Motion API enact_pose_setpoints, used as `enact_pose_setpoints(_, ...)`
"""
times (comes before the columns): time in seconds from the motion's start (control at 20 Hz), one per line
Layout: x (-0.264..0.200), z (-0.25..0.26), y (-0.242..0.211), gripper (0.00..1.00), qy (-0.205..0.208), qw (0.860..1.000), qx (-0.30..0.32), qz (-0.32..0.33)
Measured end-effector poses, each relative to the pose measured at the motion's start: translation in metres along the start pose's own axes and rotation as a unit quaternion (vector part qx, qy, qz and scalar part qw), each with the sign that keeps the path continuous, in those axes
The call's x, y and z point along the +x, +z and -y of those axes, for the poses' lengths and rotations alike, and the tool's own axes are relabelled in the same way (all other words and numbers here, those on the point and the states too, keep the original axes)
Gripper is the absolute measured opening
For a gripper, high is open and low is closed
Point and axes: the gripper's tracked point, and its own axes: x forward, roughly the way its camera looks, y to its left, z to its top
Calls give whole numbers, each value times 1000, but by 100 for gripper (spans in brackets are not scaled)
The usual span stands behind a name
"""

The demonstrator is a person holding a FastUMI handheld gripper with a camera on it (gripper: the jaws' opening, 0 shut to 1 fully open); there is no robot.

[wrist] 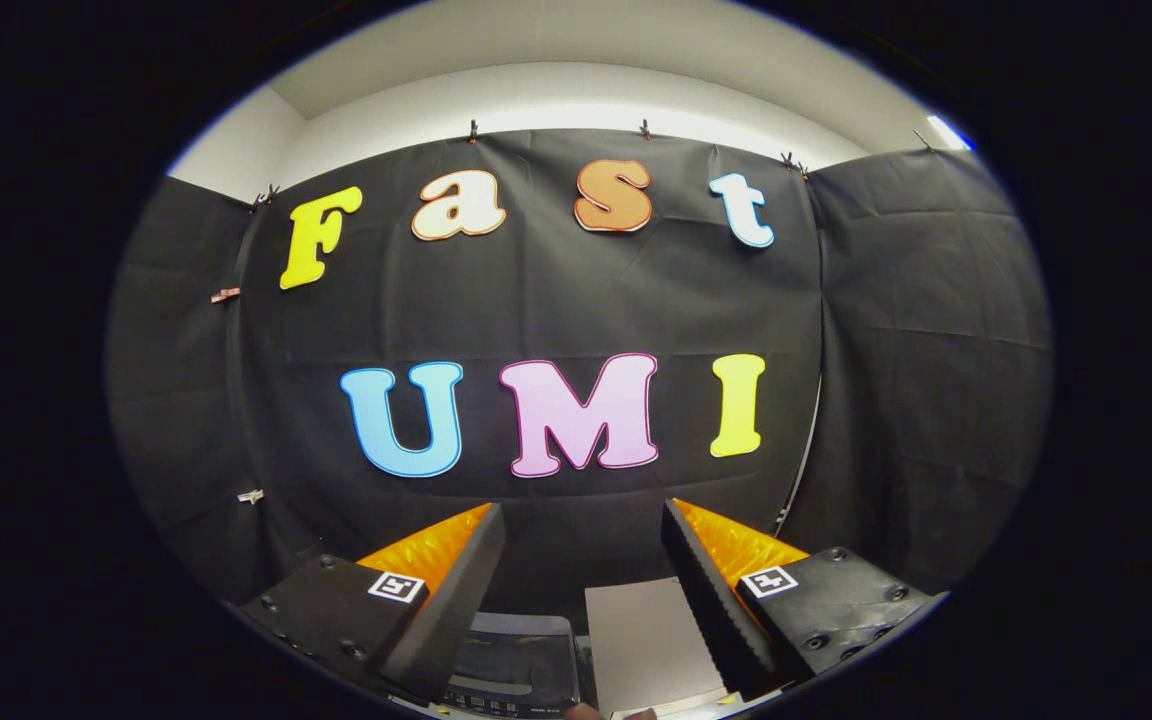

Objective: Put the clothes into the washing machine and then close the washing machine lid.

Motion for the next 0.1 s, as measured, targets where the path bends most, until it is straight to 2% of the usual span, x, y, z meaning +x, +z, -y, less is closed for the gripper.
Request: enact_pose_setpoints(0.1, 0, -1, -1, 99, 2, 1000, 1, -2)
